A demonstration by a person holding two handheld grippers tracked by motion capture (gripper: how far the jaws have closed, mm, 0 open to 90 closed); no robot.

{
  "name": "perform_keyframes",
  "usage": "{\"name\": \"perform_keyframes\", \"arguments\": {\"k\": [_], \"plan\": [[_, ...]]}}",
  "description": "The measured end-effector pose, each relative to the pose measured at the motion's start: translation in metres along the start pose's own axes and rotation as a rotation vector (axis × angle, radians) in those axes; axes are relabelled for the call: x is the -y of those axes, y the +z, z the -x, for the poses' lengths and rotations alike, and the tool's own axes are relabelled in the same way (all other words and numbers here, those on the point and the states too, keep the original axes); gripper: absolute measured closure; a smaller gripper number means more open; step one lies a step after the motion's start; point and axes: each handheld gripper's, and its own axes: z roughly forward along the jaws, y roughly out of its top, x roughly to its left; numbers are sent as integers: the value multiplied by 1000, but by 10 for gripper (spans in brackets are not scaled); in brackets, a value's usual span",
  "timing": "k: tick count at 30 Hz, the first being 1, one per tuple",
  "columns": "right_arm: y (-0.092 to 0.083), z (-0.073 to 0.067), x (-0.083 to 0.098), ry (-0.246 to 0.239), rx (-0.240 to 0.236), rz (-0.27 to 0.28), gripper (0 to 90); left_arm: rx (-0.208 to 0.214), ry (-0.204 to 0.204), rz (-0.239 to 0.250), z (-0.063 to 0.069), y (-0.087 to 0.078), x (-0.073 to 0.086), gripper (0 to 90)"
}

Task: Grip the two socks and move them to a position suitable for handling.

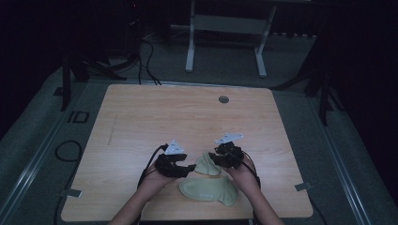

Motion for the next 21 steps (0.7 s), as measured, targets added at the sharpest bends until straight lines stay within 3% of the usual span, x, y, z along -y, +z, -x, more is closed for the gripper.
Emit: {"name": "perform_keyframes", "arguments": {"k": [1, 6, 10, 14, 21], "plan": [[2, 0, 2, 0, -6, -12, 644, 5, 10, -32, 0, 12, -5, 435], [15, 1, 11, -16, -14, -41, 645, -20, 35, -108, 1, 38, -10, 477], [23, 2, 16, -31, -9, -72, 688, -41, 55, -124, 2, 46, -12, 553], [24, 2, 19, -32, -21, -65, 740, -70, 80, -140, 4, 51, -11, 640], [24, -1, 18, -42, -25, -65, 831, -76, 47, -123, 5, 53, -13, 857]]}}
